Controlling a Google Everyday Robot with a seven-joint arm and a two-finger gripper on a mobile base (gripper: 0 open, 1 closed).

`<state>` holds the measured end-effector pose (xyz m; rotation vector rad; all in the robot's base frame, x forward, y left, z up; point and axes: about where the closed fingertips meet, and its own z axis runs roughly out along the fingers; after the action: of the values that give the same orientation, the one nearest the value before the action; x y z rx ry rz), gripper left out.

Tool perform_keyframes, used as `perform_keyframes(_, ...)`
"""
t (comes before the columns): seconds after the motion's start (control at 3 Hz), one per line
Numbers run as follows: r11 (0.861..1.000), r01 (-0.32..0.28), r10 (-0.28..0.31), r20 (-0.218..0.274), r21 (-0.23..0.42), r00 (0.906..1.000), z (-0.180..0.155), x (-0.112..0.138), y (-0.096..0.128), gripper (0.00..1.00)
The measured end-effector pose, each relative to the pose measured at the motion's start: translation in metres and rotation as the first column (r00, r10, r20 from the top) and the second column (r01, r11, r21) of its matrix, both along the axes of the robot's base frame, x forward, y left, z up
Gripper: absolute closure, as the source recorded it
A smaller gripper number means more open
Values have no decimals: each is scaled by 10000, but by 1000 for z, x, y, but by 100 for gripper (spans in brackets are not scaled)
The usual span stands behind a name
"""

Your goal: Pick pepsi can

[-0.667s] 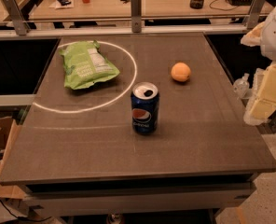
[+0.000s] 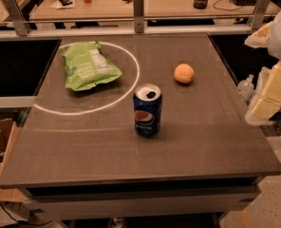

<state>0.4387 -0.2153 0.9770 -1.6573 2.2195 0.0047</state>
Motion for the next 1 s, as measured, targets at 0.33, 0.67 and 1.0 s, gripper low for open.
perform_keyframes(0.33,9770,482,-488,-22,2080,9988,-19,16,-13,0)
perform_keyframes(0.67,8847,341,-874,936,4648,9918,-32,47,-25,0)
perform_keyframes(1.0,7427,-677,-930,2027,6662,9748,-29,52,-24,0)
